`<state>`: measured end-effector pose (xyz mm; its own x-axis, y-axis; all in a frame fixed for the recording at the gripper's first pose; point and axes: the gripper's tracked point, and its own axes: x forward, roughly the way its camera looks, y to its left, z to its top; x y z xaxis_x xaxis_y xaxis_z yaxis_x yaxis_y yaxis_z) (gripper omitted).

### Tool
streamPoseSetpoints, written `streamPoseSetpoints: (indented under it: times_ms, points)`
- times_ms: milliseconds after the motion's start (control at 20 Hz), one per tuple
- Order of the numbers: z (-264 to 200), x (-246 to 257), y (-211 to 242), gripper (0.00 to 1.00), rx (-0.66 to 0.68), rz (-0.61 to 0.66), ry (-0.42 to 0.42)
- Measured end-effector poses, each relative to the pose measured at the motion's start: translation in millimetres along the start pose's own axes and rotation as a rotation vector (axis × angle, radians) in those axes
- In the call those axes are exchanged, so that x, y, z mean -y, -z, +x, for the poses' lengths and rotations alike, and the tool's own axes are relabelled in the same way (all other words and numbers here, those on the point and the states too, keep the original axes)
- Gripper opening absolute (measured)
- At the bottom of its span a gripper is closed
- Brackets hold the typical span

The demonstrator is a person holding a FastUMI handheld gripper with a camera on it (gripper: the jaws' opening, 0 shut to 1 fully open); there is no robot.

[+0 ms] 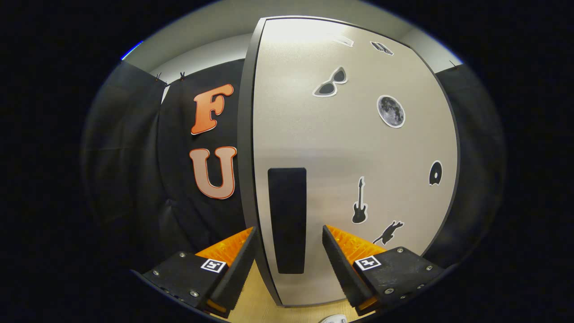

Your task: Open the shoe cabinet door, grab the shoes and put them into the shoe cabinet, then close the shoe cabinet door.

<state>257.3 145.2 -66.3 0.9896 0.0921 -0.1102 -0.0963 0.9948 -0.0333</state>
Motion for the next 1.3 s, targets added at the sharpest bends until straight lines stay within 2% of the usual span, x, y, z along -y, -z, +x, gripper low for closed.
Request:
streamPoseSetpoints:
  times_ms: [100, 250, 300, 650, 1300]
  points:
    - [1, 0, 1, 0.77, -0.002, -0.008, 0.006]
    - [-3, 1, -2, 0.43, 0.000, -0.010, 0.015]
    - [-2, 1, 0, 0.38, -0.002, -0.004, 0.012]
    - [-17, 5, -1, 0.33, 0.007, 0.022, -0.023]
    - [-57, 17, -3, 0.32, 0.000, 0.045, -0.044]
